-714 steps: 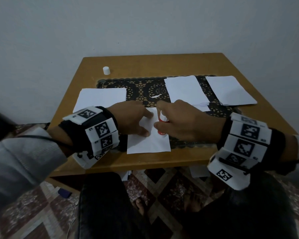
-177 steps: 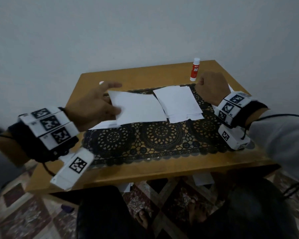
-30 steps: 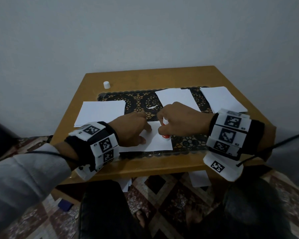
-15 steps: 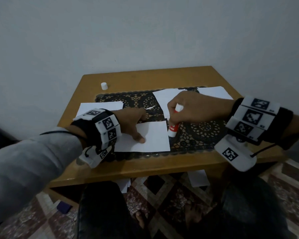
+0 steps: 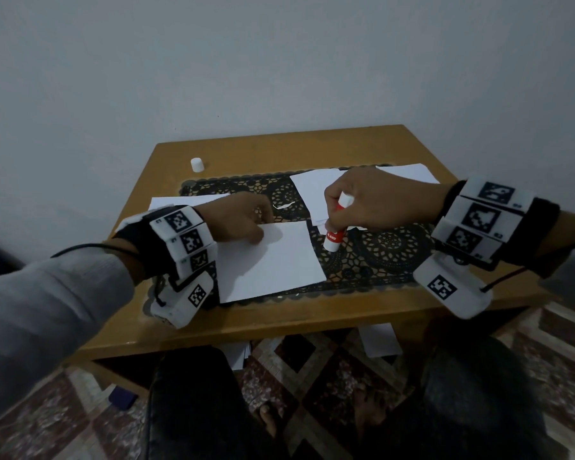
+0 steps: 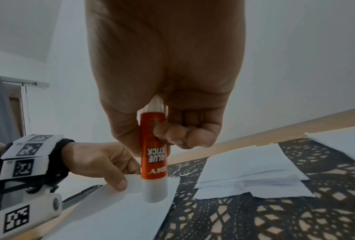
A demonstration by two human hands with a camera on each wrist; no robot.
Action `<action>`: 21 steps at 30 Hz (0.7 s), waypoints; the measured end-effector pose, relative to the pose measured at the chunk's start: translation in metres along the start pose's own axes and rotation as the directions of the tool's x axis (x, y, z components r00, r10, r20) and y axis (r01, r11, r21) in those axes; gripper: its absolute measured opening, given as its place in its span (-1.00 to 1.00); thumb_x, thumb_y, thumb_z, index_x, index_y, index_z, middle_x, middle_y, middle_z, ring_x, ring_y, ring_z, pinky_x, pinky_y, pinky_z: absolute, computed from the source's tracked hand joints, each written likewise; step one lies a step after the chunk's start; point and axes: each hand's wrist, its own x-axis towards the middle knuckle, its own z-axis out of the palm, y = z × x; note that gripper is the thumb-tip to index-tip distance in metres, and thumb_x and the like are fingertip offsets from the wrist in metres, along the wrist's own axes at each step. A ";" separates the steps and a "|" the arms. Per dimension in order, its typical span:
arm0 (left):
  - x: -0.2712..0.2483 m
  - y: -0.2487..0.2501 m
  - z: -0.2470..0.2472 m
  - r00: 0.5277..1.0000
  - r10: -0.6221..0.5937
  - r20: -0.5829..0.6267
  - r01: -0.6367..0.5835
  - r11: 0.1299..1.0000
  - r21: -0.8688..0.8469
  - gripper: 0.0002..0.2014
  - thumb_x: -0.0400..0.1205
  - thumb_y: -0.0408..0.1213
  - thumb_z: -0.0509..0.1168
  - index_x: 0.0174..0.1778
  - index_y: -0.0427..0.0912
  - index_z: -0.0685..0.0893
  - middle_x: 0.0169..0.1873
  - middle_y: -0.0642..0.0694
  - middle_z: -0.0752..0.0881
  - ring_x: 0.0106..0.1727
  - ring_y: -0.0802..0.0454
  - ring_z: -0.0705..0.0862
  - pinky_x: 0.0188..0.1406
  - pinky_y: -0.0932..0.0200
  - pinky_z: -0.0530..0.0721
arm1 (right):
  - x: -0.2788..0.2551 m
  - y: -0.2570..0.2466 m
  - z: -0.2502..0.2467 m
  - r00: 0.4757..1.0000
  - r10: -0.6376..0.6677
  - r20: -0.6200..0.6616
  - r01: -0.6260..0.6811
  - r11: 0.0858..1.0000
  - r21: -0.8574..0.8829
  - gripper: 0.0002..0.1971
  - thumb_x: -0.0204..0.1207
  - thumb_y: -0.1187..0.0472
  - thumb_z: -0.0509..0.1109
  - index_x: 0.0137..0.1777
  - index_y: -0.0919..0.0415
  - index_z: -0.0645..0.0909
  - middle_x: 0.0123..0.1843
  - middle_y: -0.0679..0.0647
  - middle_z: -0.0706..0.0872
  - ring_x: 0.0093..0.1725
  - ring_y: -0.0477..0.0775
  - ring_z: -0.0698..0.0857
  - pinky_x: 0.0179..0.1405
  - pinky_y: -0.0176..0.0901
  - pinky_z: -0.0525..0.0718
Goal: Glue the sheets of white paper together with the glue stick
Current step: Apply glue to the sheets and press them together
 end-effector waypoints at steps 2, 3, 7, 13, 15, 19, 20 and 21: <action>-0.006 -0.004 -0.002 0.999 0.009 -0.036 -0.014 0.989 -0.148 -0.60 0.48 -0.53 0.37 0.16 -0.10 0.49 -0.19 -0.22 0.64 -0.19 -0.10 0.57 -0.19 -0.01 0.60 | 0.001 0.001 -0.002 1.000 0.013 -0.003 -0.012 1.000 0.013 -0.78 0.46 0.04 0.47 -0.28 0.19 0.69 -0.22 0.26 0.73 -0.38 0.02 0.54 -0.32 -0.02 0.51; -0.010 -0.005 -0.004 0.998 0.023 -0.066 -0.036 0.975 -0.218 -0.57 0.48 -0.58 0.35 0.17 -0.09 0.46 -0.19 -0.31 0.64 -0.22 -0.13 0.57 -0.23 -0.08 0.62 | 0.002 0.002 -0.003 1.000 0.024 -0.009 -0.024 0.999 0.022 -0.78 0.45 0.04 0.48 -0.28 0.18 0.69 -0.22 0.25 0.73 -0.42 0.05 0.57 -0.36 -0.06 0.53; -0.017 -0.008 -0.005 0.986 -0.071 -0.150 0.023 0.953 -0.301 -0.57 0.50 -0.62 0.28 0.21 -0.13 0.46 -0.23 -0.15 0.62 -0.22 -0.19 0.61 -0.26 -0.13 0.66 | 0.005 0.002 -0.004 0.998 0.033 -0.057 -0.032 0.999 0.030 -0.78 0.44 0.03 0.50 -0.30 0.16 0.66 -0.22 0.23 0.70 -0.47 0.07 0.62 -0.44 -0.11 0.57; -0.028 -0.016 0.015 0.952 -0.290 -0.096 0.281 0.955 -0.097 -0.55 0.58 -0.31 0.35 0.31 -0.21 0.30 -0.04 -0.21 0.62 -0.13 -0.08 0.59 -0.34 0.14 0.55 | 0.015 -0.006 0.007 0.995 0.016 -0.100 -0.016 1.000 -0.006 -0.78 0.45 0.05 0.48 -0.26 0.21 0.68 -0.34 0.15 0.59 -0.39 -0.03 0.46 -0.38 -0.13 0.41; -0.030 -0.017 0.016 0.945 -0.313 -0.093 0.298 0.943 -0.150 -0.58 0.57 -0.32 0.36 0.29 -0.16 0.34 0.03 -0.20 0.63 -0.01 -0.13 0.63 -0.24 0.08 0.66 | 0.019 -0.010 0.010 0.994 0.010 -0.105 -0.011 1.000 -0.014 -0.78 0.47 0.07 0.47 -0.25 0.23 0.68 -0.40 0.09 0.50 -0.39 -0.03 0.41 -0.43 -0.20 0.34; -0.033 -0.019 0.018 0.941 -0.267 -0.207 0.212 0.944 -0.254 -0.62 0.55 -0.39 0.35 0.21 -0.03 0.41 -0.12 -0.20 0.67 -0.14 -0.13 0.64 -0.17 0.03 0.66 | 0.023 -0.016 0.013 0.994 -0.005 -0.109 -0.002 0.998 -0.070 -0.78 0.48 0.08 0.46 -0.21 0.25 0.66 -0.42 0.00 0.44 -0.42 -0.09 0.37 -0.47 -0.26 0.25; -0.033 -0.019 0.020 0.938 -0.251 -0.238 0.194 0.951 -0.239 -0.65 0.56 -0.41 0.32 0.19 0.00 0.43 -0.15 -0.18 0.65 -0.19 -0.10 0.60 -0.21 0.08 0.59 | 0.024 -0.017 0.014 0.994 -0.002 -0.114 -0.008 0.996 -0.086 -0.78 0.48 0.07 0.46 -0.21 0.24 0.66 -0.43 -0.01 0.44 -0.42 -0.10 0.36 -0.48 -0.28 0.23; -0.033 -0.018 0.022 0.934 -0.242 -0.262 0.188 0.958 -0.217 -0.68 0.57 -0.42 0.30 0.15 0.02 0.46 -0.15 -0.15 0.62 -0.20 -0.07 0.56 -0.21 0.12 0.53 | 0.026 -0.017 0.014 0.993 0.004 -0.117 -0.015 0.995 -0.099 -0.78 0.49 0.07 0.46 -0.20 0.25 0.66 -0.42 -0.01 0.45 -0.42 -0.10 0.37 -0.49 -0.29 0.22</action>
